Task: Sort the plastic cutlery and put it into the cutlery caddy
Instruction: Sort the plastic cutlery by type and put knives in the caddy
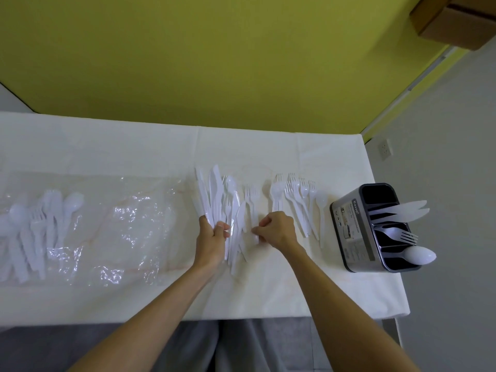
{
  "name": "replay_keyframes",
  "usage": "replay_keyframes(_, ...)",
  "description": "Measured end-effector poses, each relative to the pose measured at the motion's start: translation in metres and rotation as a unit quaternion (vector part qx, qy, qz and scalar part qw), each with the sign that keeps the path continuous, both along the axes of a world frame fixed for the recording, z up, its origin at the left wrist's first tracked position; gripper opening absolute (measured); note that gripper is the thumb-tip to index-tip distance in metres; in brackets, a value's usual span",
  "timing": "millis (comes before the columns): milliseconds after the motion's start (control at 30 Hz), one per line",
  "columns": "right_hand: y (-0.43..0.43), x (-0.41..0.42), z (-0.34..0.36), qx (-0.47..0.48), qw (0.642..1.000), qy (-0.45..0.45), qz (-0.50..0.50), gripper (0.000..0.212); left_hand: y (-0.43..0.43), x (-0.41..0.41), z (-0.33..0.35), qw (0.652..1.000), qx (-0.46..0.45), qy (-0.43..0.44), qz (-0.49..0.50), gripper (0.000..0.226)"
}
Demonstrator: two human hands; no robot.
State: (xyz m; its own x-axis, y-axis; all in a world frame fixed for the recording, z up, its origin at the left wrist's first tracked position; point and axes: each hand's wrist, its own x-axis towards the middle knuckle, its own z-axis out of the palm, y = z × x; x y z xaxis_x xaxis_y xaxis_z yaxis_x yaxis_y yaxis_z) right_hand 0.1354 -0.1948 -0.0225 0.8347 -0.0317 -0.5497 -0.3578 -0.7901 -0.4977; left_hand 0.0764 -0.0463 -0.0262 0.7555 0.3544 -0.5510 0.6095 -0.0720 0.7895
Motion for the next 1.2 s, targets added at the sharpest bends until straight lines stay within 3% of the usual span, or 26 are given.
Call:
replay_keyframes(267,-0.016,0.006,-0.001,-0.029,0.994,-0.035,-0.101,0.024,0.002,-0.006,0.0,1.0,-0.007,0.011,0.004,0.032)
replay_keyframes(400,-0.006,-0.001,-0.003,-0.015,0.994,-0.102,-0.044,0.022,0.002,-0.007,0.003,1.0,-0.001,0.012,-0.003,0.035)
replay_keyframes(500,0.007,-0.004,-0.007,0.049,0.994,-0.094,-0.001,0.015,0.003,-0.007,0.004,1.0,0.005,0.011,-0.009,0.036)
replay_keyframes(633,0.02,-0.005,-0.008,0.14,0.988,-0.022,-0.061,0.023,0.005,-0.007,0.005,1.0,0.012,0.012,-0.009,0.035)
replay_keyframes(800,0.025,-0.001,-0.009,0.176,0.979,0.013,-0.101,0.012,0.006,-0.01,0.007,0.999,0.025,0.012,-0.019,0.032)
replay_keyframes(1067,0.027,0.014,0.007,0.37,0.905,0.031,-0.208,0.016,0.004,-0.012,0.01,0.997,0.04,0.009,-0.071,0.025)
replay_keyframes(1200,0.032,0.014,0.009,0.371,0.9,-0.006,-0.228,0.017,0.004,-0.01,0.013,0.997,0.032,0.018,-0.069,0.022)
